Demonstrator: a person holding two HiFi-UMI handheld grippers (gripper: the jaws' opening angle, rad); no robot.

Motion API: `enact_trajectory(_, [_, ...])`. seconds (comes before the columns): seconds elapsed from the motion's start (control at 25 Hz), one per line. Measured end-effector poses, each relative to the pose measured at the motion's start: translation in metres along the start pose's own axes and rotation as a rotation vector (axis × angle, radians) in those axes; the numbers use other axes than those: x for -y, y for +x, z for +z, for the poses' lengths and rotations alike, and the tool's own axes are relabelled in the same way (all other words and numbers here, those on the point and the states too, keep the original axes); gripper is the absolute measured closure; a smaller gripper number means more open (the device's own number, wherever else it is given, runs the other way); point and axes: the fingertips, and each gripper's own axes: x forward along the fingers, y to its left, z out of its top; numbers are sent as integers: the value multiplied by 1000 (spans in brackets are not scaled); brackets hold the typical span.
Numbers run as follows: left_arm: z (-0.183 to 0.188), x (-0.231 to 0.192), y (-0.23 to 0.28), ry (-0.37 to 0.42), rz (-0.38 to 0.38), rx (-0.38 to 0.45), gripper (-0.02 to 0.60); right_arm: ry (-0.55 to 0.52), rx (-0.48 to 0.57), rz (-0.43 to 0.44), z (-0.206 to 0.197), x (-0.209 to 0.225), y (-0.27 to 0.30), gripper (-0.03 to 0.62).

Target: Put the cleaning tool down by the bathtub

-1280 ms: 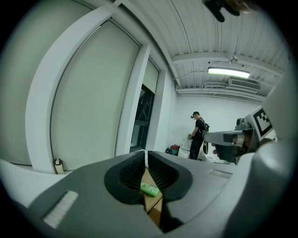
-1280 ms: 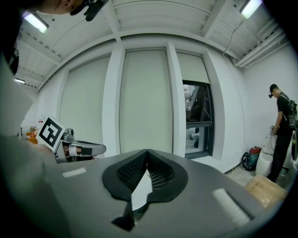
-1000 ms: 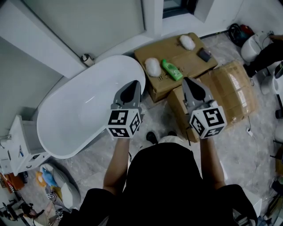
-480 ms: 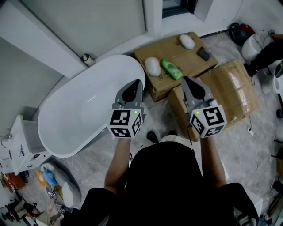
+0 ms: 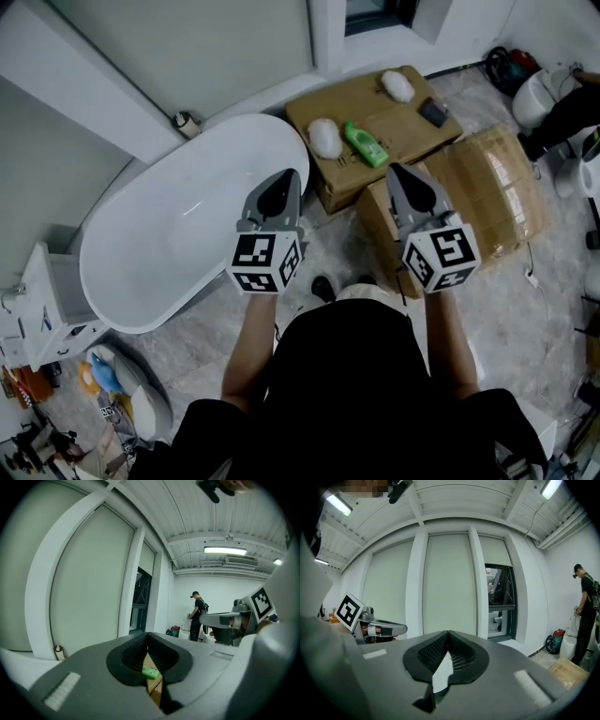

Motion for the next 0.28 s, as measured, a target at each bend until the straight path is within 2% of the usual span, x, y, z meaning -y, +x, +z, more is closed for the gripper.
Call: enact_trajectory(0.28, [-3,0,4,0,-7,-2,584,5,-1,-6,-3,1,2,588])
